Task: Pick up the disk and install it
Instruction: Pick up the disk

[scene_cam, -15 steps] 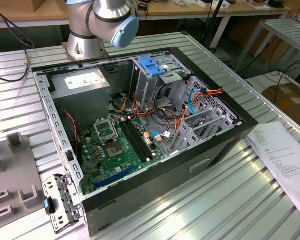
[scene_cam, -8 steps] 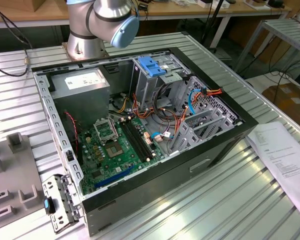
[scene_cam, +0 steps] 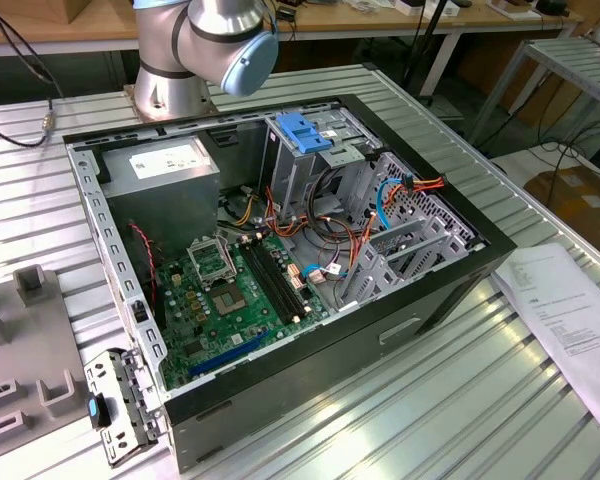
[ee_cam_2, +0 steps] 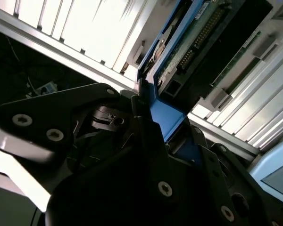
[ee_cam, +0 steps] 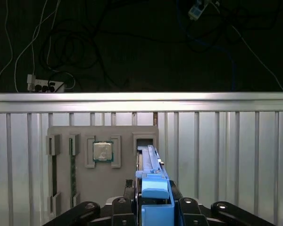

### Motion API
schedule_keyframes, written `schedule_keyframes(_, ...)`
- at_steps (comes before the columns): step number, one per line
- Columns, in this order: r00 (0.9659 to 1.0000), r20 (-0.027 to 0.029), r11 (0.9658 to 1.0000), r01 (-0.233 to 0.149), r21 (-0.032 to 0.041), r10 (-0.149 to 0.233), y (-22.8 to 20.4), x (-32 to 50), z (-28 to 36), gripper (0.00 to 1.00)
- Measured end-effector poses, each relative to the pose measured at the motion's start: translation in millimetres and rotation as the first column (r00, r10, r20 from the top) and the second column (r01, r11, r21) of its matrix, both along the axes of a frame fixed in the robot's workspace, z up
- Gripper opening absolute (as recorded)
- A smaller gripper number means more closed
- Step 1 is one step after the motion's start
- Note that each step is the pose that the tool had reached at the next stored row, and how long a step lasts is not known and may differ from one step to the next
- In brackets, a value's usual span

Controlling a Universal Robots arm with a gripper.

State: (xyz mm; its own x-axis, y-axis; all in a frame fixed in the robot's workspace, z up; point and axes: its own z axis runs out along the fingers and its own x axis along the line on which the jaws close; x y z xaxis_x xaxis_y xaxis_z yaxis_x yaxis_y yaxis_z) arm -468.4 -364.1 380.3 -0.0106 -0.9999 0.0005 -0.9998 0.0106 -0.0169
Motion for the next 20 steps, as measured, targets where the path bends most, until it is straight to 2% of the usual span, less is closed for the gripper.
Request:
schedule_keyframes(1,1.0,0.0,1.0,0.0,0.0,0.0,0.0,0.0,6.3,0.37)
schedule_keyframes(3,1.0,-0.0001,1.0,0.0,0.0,0.0,0.0,0.0,14.6,0.37)
schedule_keyframes(9,1.0,0.0,1.0,0.0,0.0,0.0,0.0,0.0,29.3,0.37)
schedule_keyframes(12,1.0,0.0,1.0,0.0,0.0,0.0,0.0,0.0,42.9,0.37)
schedule_keyframes(20,1.0,0.0,1.0,0.0,0.0,0.0,0.0,0.0,63.6,0.37)
